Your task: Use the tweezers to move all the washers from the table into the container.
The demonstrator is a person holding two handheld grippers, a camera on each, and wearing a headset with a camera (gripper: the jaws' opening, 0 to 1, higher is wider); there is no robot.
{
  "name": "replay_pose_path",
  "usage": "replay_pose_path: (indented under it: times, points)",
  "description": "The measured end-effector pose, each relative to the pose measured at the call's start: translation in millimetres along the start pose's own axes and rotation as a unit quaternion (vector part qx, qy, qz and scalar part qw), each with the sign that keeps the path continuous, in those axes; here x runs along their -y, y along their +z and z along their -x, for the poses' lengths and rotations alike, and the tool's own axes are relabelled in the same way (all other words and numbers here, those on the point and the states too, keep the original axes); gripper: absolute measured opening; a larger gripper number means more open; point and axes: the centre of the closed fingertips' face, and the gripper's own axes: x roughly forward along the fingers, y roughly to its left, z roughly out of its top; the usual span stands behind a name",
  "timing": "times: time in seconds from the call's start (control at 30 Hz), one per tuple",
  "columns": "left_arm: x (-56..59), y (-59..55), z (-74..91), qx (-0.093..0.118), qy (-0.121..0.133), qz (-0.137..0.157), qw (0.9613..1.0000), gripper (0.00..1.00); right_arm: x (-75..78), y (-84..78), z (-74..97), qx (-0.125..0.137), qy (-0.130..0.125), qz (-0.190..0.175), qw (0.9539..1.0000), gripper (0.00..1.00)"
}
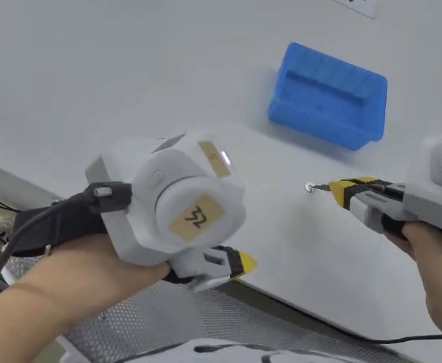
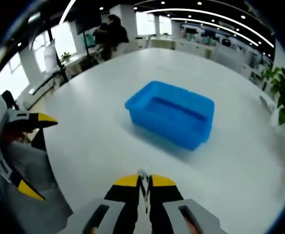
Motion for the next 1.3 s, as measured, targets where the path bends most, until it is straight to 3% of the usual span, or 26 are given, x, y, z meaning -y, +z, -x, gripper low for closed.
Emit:
replay_pose_path:
  times: [0.23,0.43,0.73,0.87,0.93,1.1,1.3]
  points:
    - [-1.0,-1.6,-0.7,-0.001,0.0,0.001,1.0,0.95,6.1,2.1,-6.0,-0.031,0.009,-0.029,0.999,0.03]
    - [-1.5,-1.9,-1.5,-0.001,-0.001,0.002,1.0,0.95,4.1,5.3,-8.7,-0.061,0.015,-0.028,0.9976,0.03]
    - [-2.5,2.4,-0.8,0.006,-0.001,0.004,1.0,0.95,1.3,10.5,-13.2,-0.054,0.003,-0.005,0.9985,0.03]
    - [-3.1,3.2,-0.8,0.007,0.0,0.002,1.0,0.95,4.0,14.7,-17.2,-0.023,-0.011,0.01,0.9996,0.03]
    - [-3.4,3.0,-0.9,0.006,0.001,0.002,1.0,0.95,2.1,17.5,-18.4,0.022,-0.025,0.014,0.9993,0.03]
    - [-3.1,3.1,-0.5,0.004,0.001,-0.001,1.0,0.95,-3.4,13.4,-13.4,0.089,-0.05,0.01,0.9947,0.03]
    - [-1.1,5.0,-0.5,0.003,0.0,-0.006,1.0,0.95,-5.6,10.5,-9.7,0.124,-0.058,0.0,0.9906,0.02]
